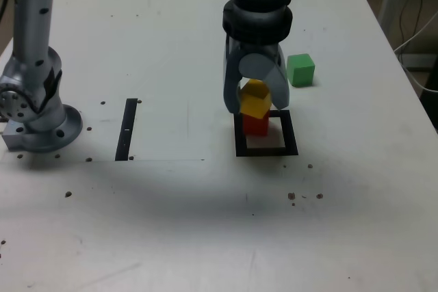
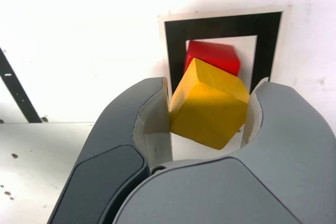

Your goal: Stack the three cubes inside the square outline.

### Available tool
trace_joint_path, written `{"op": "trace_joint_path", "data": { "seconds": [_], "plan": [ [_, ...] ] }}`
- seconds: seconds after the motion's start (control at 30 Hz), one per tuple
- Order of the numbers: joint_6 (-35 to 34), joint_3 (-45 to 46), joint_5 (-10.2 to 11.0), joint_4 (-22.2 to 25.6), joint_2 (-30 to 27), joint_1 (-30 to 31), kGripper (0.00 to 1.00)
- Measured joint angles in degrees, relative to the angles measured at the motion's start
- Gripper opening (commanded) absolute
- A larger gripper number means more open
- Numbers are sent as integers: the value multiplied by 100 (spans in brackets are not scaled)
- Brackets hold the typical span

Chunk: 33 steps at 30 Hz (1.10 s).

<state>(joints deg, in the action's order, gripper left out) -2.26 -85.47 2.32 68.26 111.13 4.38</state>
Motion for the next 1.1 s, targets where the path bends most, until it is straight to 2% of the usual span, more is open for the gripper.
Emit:
{"op": "trace_joint_path", "data": {
  "seconds": [0.3,0.37,0.53,0.67,0.8,1.1],
  "plan": [
    [0,-4,10,0,0,0,45],
    [0,7,4,1,0,0,52],
    [66,11,-5,7,3,0,82],
    [124,11,-25,7,28,0,94],
    [185,-26,-37,9,60,0,99],
    [209,-133,123,173,57,0,99]
  ]
}}
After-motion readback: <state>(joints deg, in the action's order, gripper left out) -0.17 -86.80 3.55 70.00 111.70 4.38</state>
